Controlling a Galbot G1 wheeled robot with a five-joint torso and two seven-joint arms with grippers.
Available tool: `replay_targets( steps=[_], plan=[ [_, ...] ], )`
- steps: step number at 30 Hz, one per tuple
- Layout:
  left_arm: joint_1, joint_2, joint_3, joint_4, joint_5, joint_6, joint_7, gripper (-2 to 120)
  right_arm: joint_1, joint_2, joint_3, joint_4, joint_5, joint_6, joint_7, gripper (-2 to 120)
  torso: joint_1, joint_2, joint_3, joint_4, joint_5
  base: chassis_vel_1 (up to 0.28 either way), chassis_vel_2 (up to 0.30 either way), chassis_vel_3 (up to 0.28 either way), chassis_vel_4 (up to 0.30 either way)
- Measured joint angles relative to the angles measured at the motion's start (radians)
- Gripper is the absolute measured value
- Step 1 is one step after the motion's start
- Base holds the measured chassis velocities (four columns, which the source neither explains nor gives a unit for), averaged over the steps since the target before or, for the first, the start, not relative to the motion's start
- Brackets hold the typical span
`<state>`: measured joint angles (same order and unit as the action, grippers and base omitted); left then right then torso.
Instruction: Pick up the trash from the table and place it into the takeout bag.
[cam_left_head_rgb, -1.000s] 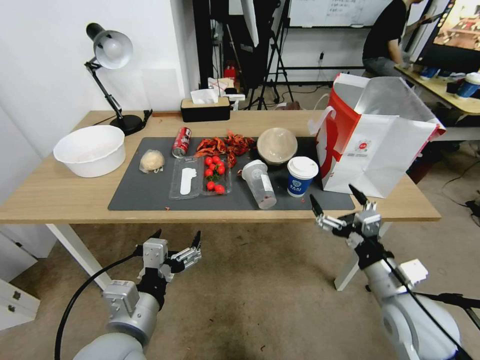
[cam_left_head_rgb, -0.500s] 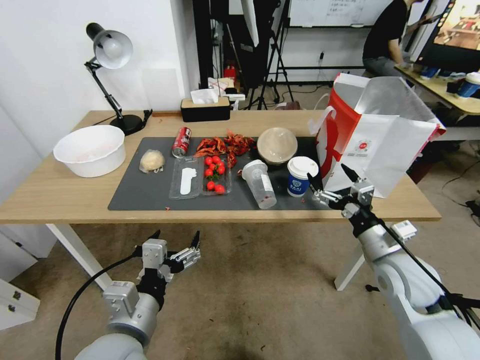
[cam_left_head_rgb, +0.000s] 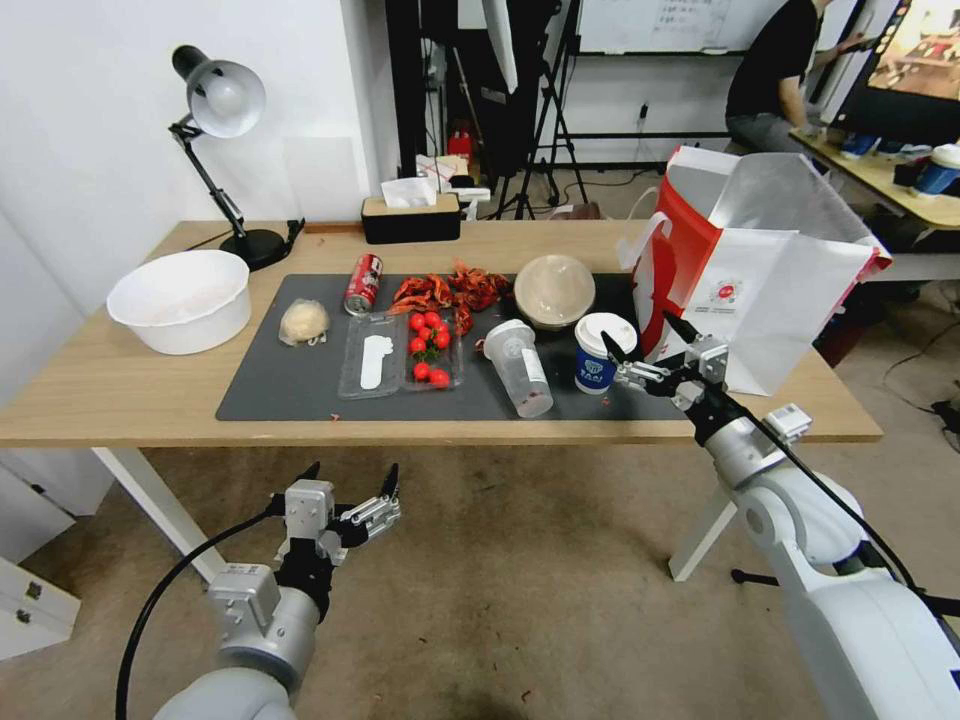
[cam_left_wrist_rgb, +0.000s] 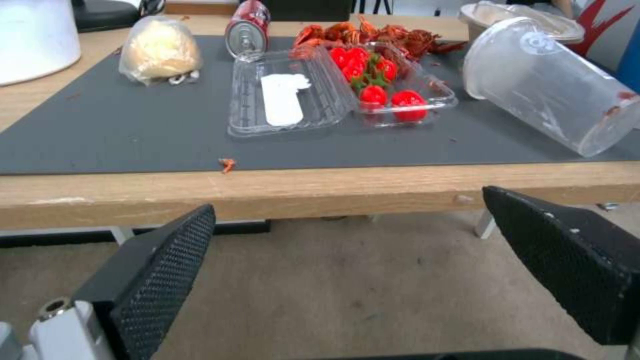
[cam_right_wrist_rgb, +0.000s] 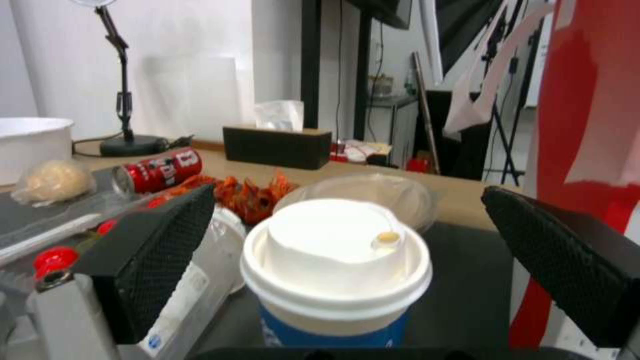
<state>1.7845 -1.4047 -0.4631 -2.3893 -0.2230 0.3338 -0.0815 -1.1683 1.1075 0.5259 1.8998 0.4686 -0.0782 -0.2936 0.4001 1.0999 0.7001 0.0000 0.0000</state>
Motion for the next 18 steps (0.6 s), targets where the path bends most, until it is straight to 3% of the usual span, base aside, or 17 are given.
replay_targets(
  steps=[9,18],
  plan=[
    [0.002,-0.003,0.003,0.000,0.003,-0.003,-0.001,100,-0.050,0.001,0.021,0.028,-0.049,-0.040,0.009,100,0.000,0.000,0.000,-0.0001,0.0000,0.000,0.000,0.000,0.000],
    [0.001,-0.002,0.000,0.000,0.003,-0.010,-0.001,100,-0.025,0.007,0.005,-0.021,-0.072,-0.056,0.014,100,0.000,0.000,0.000,0.0001,0.0000,0.000,0.000,0.000,0.000]
  ],
)
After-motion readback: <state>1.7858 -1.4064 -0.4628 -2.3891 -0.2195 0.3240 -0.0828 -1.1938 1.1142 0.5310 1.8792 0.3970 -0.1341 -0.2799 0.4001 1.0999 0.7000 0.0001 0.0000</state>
